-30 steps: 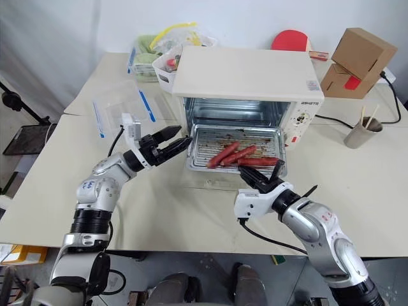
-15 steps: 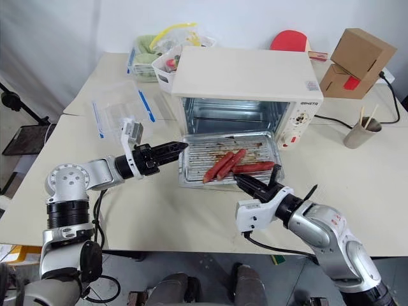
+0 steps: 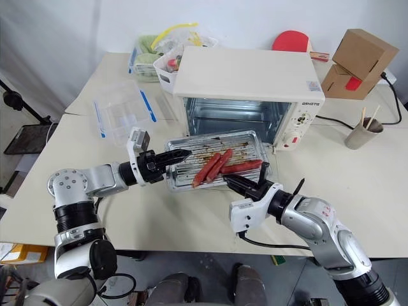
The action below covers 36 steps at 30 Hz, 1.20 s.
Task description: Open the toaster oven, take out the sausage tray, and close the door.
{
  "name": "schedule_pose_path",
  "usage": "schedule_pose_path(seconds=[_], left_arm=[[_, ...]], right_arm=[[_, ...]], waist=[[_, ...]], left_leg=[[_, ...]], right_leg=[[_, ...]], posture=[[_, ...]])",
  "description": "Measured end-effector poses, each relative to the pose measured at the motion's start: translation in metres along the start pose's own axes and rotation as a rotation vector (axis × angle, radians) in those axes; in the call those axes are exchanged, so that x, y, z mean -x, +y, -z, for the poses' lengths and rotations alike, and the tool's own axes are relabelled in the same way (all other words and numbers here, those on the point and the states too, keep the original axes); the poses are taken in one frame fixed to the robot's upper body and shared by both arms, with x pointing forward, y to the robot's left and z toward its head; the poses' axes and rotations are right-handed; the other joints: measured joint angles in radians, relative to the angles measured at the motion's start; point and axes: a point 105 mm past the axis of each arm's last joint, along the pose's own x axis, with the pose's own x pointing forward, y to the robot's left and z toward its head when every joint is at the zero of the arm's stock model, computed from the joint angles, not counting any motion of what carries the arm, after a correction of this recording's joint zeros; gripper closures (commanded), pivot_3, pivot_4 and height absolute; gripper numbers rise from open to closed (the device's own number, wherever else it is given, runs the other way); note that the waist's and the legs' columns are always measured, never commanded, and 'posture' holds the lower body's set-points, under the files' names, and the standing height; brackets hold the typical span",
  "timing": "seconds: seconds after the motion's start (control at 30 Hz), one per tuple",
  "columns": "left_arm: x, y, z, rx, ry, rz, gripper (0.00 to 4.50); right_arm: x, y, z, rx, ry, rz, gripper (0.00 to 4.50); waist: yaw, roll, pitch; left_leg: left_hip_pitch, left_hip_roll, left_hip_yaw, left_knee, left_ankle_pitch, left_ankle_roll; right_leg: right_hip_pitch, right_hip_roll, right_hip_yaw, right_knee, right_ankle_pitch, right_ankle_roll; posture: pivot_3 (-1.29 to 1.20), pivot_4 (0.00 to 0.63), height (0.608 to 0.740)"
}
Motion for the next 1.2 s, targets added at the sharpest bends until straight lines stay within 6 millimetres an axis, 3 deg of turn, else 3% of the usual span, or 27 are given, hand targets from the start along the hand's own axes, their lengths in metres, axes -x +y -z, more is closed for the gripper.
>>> schedule_pose_path(seconds=[0.07, 0.2, 0.3, 0.47, 0.67, 0.87, 0.9, 1.0, 1.2], left_arm=[[0.001, 0.002, 0.000, 0.020, -0.006, 0.000, 4.43], [0.001, 0.005, 0.000, 0.084, -0.011, 0.016, 4.47], [0.001, 0.006, 0.001, 0.136, -0.015, 0.035, 4.50], [0.008, 0.015, 0.008, 0.233, -0.055, 0.033, 4.50], [0.027, 0.026, 0.015, 0.320, -0.152, -0.011, 4.50], [0.060, 0.031, 0.022, 0.295, -0.222, -0.060, 4.50], [0.064, 0.031, 0.021, 0.291, -0.239, -0.060, 4.50], [0.089, 0.030, 0.026, 0.275, -0.298, -0.064, 4.50], [0.130, 0.026, 0.042, 0.260, -0.422, -0.056, 4.50]], right_arm=[[0.000, -0.002, 0.000, 0.002, -0.004, 0.005, 4.50], [-0.001, -0.002, -0.001, -0.001, -0.010, 0.002, 4.50], [0.000, -0.004, 0.000, -0.061, -0.013, 0.006, 3.85], [0.001, -0.004, 0.000, -0.106, -0.032, -0.010, 2.20], [0.012, 0.014, -0.008, -0.243, -0.091, -0.106, 0.26], [0.036, 0.007, -0.003, -0.306, -0.117, -0.070, 0.26], [0.039, 0.007, 0.000, -0.310, -0.114, -0.070, 0.44], [0.054, 0.007, 0.019, -0.349, -0.087, -0.047, 1.13], [0.086, 0.021, 0.071, -0.518, 0.032, -0.014, 3.19]], waist=[[0.000, 0.000, 0.000], [0.000, 0.000, 0.000], [0.000, 0.000, 0.000], [-0.001, 0.000, 0.000], [0.000, 0.000, 0.000], [0.000, 0.000, 0.000], [0.000, 0.000, 0.000], [-0.004, -0.001, 0.000], [-0.005, -0.001, 0.000]], left_leg=[[0.000, 0.000, 0.000, 0.000, 0.000, 0.000], [0.001, 0.000, 0.000, 0.000, 0.000, 0.000], [0.001, 0.000, 0.000, 0.000, 0.000, 0.000], [0.002, 0.000, 0.000, 0.000, 0.000, -0.001], [0.002, -0.001, 0.000, 0.000, 0.000, -0.001], [0.003, -0.001, 0.001, 0.000, -0.001, -0.001], [0.003, -0.001, 0.001, 0.000, -0.001, -0.001], [0.004, 0.000, 0.002, -0.001, -0.001, -0.001], [0.004, 0.002, 0.002, -0.001, -0.001, -0.002]], right_leg=[[0.000, 0.000, 0.000, 0.000, 0.000, 0.000], [0.000, 0.000, 0.000, 0.001, 0.000, 0.000], [0.000, 0.000, 0.000, 0.001, 0.000, 0.000], [0.000, -0.001, 0.001, 0.002, 0.000, 0.000], [0.000, -0.002, 0.002, 0.002, 0.000, 0.000], [0.002, -0.001, 0.002, 0.001, 0.000, 0.000], [0.002, -0.001, 0.002, 0.001, 0.000, 0.000], [0.001, 0.000, 0.003, 0.001, 0.000, -0.001], [0.002, -0.003, 0.004, 0.000, -0.001, -0.003]], posture=[[0.00, 0.150, 0.740], [0.00, 0.150, 0.740], [0.00, 0.150, 0.740], [0.00, 0.150, 0.740], [0.00, 0.150, 0.740], [0.00, 0.150, 0.740], [0.00, 0.150, 0.740], [0.00, 0.150, 0.740], [0.00, 0.150, 0.740]])
